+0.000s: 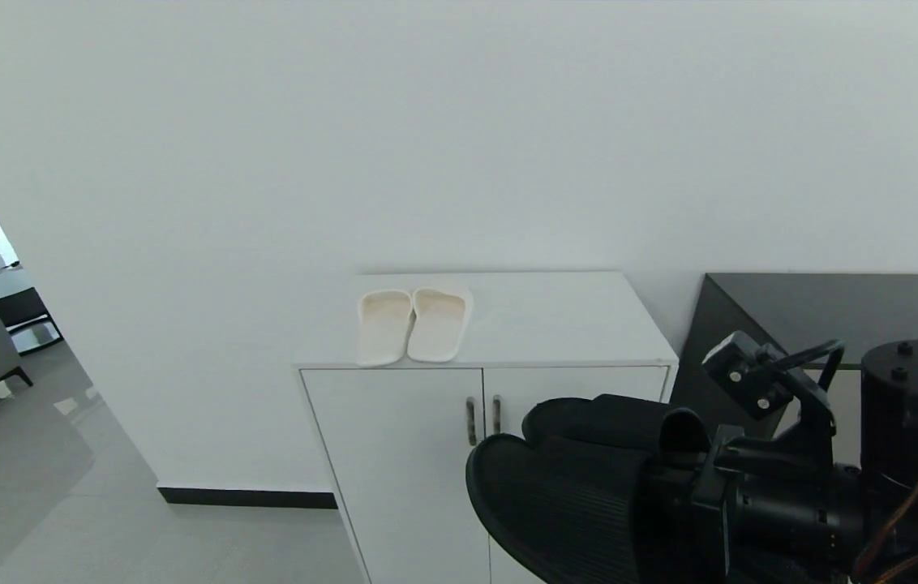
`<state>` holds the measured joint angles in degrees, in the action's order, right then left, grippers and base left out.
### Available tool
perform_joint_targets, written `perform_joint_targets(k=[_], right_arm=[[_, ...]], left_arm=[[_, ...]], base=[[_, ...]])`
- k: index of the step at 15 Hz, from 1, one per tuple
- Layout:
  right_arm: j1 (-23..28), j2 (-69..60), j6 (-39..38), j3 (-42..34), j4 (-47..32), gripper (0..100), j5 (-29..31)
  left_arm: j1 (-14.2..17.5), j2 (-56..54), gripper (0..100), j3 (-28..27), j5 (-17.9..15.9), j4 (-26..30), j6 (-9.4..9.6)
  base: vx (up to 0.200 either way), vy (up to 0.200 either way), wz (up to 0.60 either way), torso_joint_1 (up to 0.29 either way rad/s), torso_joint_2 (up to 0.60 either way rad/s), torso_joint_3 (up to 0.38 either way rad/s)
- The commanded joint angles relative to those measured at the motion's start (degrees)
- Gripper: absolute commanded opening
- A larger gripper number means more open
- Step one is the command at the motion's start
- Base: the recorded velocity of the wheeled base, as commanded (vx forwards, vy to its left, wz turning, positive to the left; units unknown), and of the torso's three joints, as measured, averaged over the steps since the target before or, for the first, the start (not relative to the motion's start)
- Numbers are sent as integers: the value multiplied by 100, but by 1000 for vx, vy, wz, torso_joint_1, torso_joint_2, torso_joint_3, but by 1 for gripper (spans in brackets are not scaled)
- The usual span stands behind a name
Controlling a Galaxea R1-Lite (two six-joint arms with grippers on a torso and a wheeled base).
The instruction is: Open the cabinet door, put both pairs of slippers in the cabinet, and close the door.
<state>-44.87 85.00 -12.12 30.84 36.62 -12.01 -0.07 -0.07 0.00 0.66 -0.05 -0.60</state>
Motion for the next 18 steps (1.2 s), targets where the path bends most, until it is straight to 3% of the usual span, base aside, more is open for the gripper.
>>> perform_joint_targets(k=[1, 3, 10, 18], right_arm=[[-4, 34, -1, 1, 3, 0, -3], [5, 25, -1, -8, 3, 0, -3], [-4, 42, 25, -184, 232, 0, -144], [84, 209, 60, -281, 293, 0, -162]], left_arm=[[-1, 7, 0, 0, 4, -4, -2], [-1, 7, 0, 0, 4, -4, -11], [7, 7, 0, 0, 4, -4, -11], [-1, 7, 0, 0, -4, -4, 16]], base=[[0, -200, 0, -2, -2, -2], [0, -200, 0, 0, 5, 0], [0, 0, 0, -11, 24, 15], [0, 0, 0, -232, 510, 271]])
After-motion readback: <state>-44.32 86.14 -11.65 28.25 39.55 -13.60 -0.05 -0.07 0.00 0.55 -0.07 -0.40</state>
